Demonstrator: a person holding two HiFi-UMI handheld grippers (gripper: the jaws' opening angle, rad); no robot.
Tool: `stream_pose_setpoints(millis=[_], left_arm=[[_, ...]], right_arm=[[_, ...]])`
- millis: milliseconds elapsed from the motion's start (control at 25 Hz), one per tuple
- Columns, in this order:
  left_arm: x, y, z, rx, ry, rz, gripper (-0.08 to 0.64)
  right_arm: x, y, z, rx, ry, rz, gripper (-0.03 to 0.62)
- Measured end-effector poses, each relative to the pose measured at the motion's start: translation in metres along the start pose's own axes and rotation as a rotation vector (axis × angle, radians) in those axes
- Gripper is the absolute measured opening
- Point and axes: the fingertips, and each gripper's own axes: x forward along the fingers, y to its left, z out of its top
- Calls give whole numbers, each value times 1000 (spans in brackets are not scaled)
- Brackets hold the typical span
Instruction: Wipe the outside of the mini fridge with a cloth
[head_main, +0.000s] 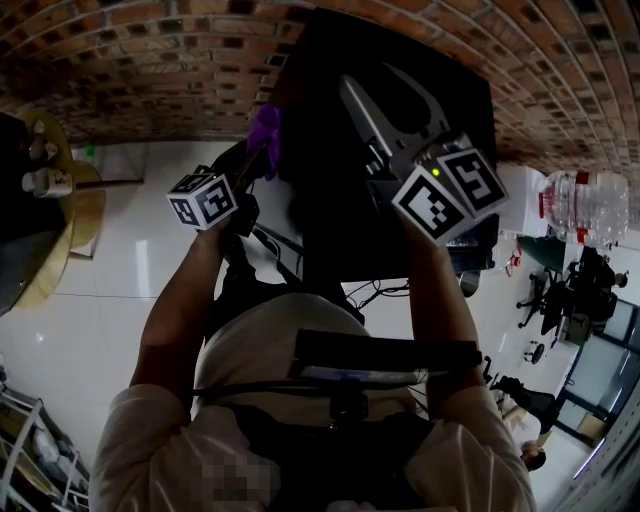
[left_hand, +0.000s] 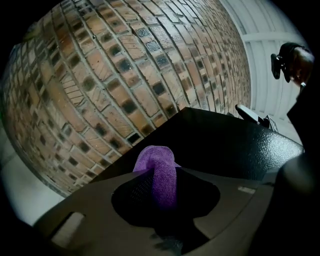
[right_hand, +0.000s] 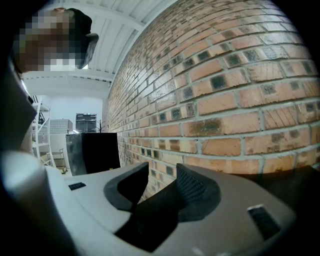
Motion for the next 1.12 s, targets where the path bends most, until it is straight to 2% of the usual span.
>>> stream_pose_setpoints(millis=[440, 960, 1120], left_arm=[[6, 29, -23, -39, 27, 11, 112], [6, 70, -60, -35, 103, 100, 109], [8, 80, -67, -10, 139, 124, 109]], right_arm=[[0, 0, 0, 2, 3, -1, 166], [0, 0, 0, 1, 3, -2, 166], [0, 0, 0, 2, 4, -3, 166]])
